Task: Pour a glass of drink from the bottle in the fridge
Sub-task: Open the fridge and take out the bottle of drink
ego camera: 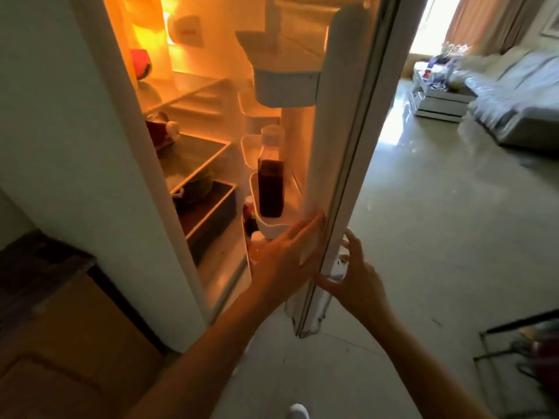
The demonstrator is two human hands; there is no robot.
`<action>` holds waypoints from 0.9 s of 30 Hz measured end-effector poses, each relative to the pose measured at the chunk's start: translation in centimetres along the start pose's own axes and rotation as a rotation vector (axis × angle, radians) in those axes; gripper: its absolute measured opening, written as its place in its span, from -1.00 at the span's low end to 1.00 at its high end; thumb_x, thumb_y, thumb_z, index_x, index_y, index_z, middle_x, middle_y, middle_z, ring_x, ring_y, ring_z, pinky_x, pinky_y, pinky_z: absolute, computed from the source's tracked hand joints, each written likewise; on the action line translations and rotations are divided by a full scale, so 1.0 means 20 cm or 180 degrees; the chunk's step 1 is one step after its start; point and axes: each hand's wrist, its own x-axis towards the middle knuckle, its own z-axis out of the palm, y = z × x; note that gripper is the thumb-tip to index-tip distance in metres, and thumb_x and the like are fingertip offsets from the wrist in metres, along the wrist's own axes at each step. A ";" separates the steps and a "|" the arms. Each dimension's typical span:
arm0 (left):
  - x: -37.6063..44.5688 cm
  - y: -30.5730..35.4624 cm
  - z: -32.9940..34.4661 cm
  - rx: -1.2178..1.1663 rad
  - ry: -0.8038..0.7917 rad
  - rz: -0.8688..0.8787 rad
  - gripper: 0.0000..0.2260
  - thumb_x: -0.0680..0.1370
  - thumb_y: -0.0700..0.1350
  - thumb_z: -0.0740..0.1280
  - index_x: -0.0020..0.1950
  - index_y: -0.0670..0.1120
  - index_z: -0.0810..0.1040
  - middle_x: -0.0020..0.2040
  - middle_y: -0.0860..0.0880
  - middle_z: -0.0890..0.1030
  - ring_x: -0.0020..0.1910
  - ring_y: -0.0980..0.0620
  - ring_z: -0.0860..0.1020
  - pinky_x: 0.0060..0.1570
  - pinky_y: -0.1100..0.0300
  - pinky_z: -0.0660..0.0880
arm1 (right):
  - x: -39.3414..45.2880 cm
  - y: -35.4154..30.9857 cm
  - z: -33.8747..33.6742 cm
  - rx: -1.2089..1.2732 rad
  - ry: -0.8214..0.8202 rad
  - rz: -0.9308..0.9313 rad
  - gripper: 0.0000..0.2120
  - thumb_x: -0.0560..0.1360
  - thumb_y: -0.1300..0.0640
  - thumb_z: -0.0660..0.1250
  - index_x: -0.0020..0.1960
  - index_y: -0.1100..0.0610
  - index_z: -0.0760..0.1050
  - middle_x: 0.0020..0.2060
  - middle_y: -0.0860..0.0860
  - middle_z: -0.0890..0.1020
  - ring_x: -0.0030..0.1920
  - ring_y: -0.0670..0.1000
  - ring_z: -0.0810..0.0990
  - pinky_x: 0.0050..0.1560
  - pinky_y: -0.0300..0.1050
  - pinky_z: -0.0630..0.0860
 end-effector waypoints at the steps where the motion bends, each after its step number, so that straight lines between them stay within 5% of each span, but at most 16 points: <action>1: 0.02 0.02 0.02 -0.0109 -0.0104 0.0097 -0.53 0.52 0.03 0.23 0.41 -0.04 0.31 0.29 -0.08 0.50 -0.05 0.01 0.61 -0.02 0.06 0.58 | 0.01 0.01 -0.02 0.0115 0.0205 0.0076 -0.04 0.27 -0.13 0.50 0.47 0.01 0.00 0.27 0.14 0.51 0.02 0.10 0.63 -0.08 0.06 0.60; 4: 0.10 0.07 0.07 -0.0191 -0.0200 0.0123 -0.51 0.49 0.03 0.30 0.40 0.01 0.33 0.31 0.00 0.48 0.28 0.08 0.41 0.18 0.11 0.45 | 0.06 0.05 -0.09 0.0315 0.0645 0.0285 -0.07 0.33 -0.11 0.47 0.49 0.01 -0.03 0.31 0.13 0.47 0.03 0.12 0.64 -0.08 0.09 0.61; 8: 0.28 0.03 0.11 -0.0577 0.0709 -0.0600 -0.47 0.42 -0.03 0.43 0.34 0.03 0.33 0.23 0.08 0.42 0.21 0.19 0.34 0.11 0.44 0.25 | 0.11 0.17 -0.19 0.0330 0.0784 0.0404 -0.19 0.42 -0.06 0.38 0.49 0.00 -0.04 0.31 0.13 0.47 0.03 0.11 0.63 -0.15 -0.03 0.59; 11: 0.44 -0.05 0.14 -0.0595 0.1018 -0.0648 -0.32 0.36 -0.08 0.51 0.35 0.04 0.20 0.33 -0.11 0.33 0.28 -0.07 0.36 0.20 0.13 0.34 | 0.18 0.29 -0.25 0.0286 0.0777 0.0459 -0.28 0.48 -0.02 0.31 0.49 0.02 -0.02 0.31 0.14 0.47 0.02 0.11 0.64 -0.20 -0.11 0.56; 15: 0.64 -0.16 0.20 -0.1114 0.0549 -0.1013 -0.08 0.29 0.04 0.54 0.43 0.17 -0.03 0.47 -0.14 0.15 0.39 -0.10 0.25 0.28 -0.16 0.35 | 0.26 0.43 -0.31 0.0214 0.0801 0.0465 -0.35 0.51 0.03 0.26 0.49 0.09 0.02 0.27 0.19 0.51 -0.01 0.15 0.65 -0.22 -0.12 0.54; 19: 0.76 -0.17 0.22 -0.2068 -0.0297 -0.1358 0.00 0.27 -0.09 0.55 0.46 0.19 -0.08 0.38 -0.03 0.29 0.37 -0.03 0.28 0.29 -0.21 0.31 | 0.30 0.52 -0.36 0.0156 0.0852 0.0422 -0.38 0.51 0.12 0.27 0.48 0.14 0.06 0.24 0.23 0.52 0.00 0.20 0.65 -0.15 -0.01 0.57; 22: 0.79 -0.15 0.26 -0.1948 -0.0444 -0.1334 -0.02 0.27 -0.13 0.56 0.45 0.17 -0.04 0.26 0.06 0.35 0.29 0.01 0.35 0.24 -0.15 0.39 | 0.33 0.57 -0.38 0.0104 0.0855 0.0424 -0.39 0.51 0.12 0.25 0.48 0.15 0.07 0.23 0.24 0.53 0.00 0.20 0.65 -0.13 0.01 0.57; 27: 0.78 -0.10 0.31 -0.1616 -0.0157 -0.1305 -0.13 0.28 -0.11 0.56 0.43 0.07 0.09 0.30 -0.09 0.44 0.27 -0.07 0.43 0.15 -0.08 0.47 | 0.36 0.62 -0.38 0.0007 0.0880 0.0448 -0.39 0.50 0.02 0.20 0.47 0.14 0.08 0.22 0.20 0.55 -0.03 0.17 0.66 -0.19 -0.06 0.55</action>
